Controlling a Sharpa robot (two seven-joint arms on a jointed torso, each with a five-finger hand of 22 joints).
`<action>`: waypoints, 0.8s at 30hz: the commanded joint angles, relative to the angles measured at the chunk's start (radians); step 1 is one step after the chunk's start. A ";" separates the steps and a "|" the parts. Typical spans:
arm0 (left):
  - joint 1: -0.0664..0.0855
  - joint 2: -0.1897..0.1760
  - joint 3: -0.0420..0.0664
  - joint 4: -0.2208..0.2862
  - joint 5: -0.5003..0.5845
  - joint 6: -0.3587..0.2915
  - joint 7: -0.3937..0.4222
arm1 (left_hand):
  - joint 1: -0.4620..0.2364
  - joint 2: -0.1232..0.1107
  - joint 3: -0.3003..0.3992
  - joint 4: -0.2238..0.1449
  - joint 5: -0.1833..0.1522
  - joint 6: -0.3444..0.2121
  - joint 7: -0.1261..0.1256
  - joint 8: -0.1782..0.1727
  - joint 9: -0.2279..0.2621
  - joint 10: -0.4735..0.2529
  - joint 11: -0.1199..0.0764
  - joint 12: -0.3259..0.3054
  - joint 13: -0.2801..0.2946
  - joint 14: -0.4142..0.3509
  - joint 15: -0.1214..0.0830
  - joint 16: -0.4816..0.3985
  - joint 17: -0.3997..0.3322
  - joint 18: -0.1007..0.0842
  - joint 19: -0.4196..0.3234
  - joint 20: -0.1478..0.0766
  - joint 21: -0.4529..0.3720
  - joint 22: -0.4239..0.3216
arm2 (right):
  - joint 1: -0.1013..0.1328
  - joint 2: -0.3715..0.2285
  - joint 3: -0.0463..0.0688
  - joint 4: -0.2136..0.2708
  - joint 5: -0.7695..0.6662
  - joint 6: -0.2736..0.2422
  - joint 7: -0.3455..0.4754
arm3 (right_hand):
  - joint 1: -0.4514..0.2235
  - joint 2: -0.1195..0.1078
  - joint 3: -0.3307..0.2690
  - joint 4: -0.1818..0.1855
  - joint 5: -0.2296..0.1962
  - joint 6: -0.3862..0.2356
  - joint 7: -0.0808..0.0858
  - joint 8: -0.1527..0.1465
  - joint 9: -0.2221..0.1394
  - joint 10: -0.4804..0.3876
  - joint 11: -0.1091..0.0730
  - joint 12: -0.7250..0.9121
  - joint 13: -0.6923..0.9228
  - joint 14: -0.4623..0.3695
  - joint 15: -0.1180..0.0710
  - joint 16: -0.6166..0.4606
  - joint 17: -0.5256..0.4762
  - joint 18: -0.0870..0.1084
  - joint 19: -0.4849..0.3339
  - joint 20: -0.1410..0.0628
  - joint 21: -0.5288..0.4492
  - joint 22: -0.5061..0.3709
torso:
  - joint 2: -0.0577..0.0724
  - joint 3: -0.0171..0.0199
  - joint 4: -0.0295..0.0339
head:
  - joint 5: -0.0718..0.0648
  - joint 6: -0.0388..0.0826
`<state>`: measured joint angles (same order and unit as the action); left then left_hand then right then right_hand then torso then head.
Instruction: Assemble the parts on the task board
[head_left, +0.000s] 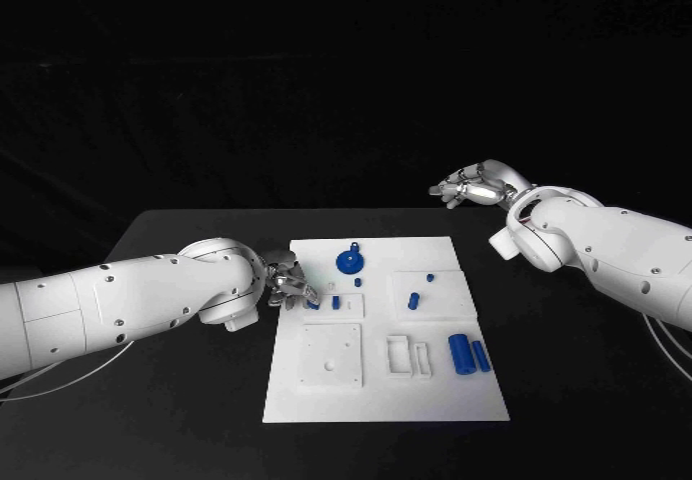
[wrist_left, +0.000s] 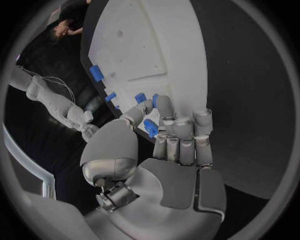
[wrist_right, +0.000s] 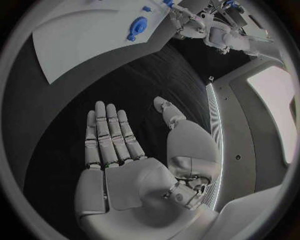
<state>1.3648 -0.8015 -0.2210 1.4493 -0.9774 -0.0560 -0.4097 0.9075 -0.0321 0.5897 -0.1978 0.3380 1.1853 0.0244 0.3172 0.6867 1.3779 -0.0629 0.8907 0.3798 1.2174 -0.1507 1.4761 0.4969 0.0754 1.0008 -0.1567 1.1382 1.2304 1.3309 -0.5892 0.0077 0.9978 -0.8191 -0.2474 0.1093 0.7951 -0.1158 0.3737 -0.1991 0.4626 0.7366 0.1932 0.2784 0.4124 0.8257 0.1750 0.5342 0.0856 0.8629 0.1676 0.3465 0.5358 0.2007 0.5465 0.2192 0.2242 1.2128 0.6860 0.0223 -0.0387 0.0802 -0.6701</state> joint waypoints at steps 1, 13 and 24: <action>-0.004 0.000 -0.005 -0.007 -0.015 0.031 -0.022 | 0.014 0.004 0.071 -0.077 0.006 0.027 -0.024 0.040 0.002 0.039 -0.046 0.006 0.002 0.053 -0.063 0.004 0.002 0.010 0.009 -0.117 0.005 0.001 | -0.001 0.001 0.001 0.000 0.000 0.010 0.006 | 0.000 0.001 -0.002 0.007 0.004 -0.007 0.034 0.007 -0.001 0.003 0.002 -0.002 -0.001 -0.008 -0.002 -0.006 -0.001 -0.003 -0.006 0.005 -0.006 0.001 | 0.000 -0.0001 0.0004 | 0.000 0.000; -0.004 0.005 -0.004 -0.010 -0.008 0.031 -0.022 | -0.013 0.005 0.061 -0.076 0.093 0.045 -0.028 0.055 0.007 0.045 -0.049 0.038 0.024 0.055 -0.066 0.018 0.011 0.011 0.013 -0.116 0.007 0.005 | -0.001 0.000 0.001 0.000 0.000 0.009 0.005 | 0.000 0.001 -0.002 0.007 0.004 -0.007 0.034 0.007 -0.001 0.003 0.002 -0.002 -0.002 -0.008 -0.002 -0.006 -0.001 -0.002 -0.006 0.005 -0.006 0.002 | 0.000 0.0001 0.0005 | -0.001 -0.002; -0.004 0.014 -0.004 -0.011 -0.008 0.031 -0.021 | -0.038 0.008 0.055 -0.059 0.072 0.063 -0.034 0.070 0.015 0.044 -0.053 0.074 0.050 0.058 -0.069 0.030 0.018 0.013 0.017 -0.117 0.008 0.007 | -0.001 0.001 0.001 -0.001 0.000 0.010 0.005 | 0.001 0.001 -0.002 0.007 0.004 -0.007 0.034 0.007 -0.001 0.003 0.001 -0.002 -0.002 -0.008 -0.003 -0.006 -0.001 -0.002 -0.006 0.005 -0.007 0.002 | -0.001 0.0010 -0.0002 | 0.000 -0.002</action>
<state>1.3655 -0.7895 -0.2211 1.4402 -0.9772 -0.0475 -0.4127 0.8758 -0.0265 0.5830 -0.2044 0.4128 1.1924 0.0313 0.3811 0.7019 1.3779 -0.0629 0.9635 0.4294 1.2176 -0.1510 1.5024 0.5145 0.0697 1.0100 -0.1589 1.1422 1.2371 1.3301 -0.5888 0.0077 0.9974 -0.8190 -0.2472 0.1092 0.7951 -0.1158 0.3709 -0.1963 0.4626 0.7367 0.1932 0.2817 0.4125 0.8257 0.1750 0.5342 0.0848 0.8629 0.1676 0.3465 0.5359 0.2007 0.5427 0.2230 0.2242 1.2135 0.6855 0.0229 -0.0384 0.0801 -0.6726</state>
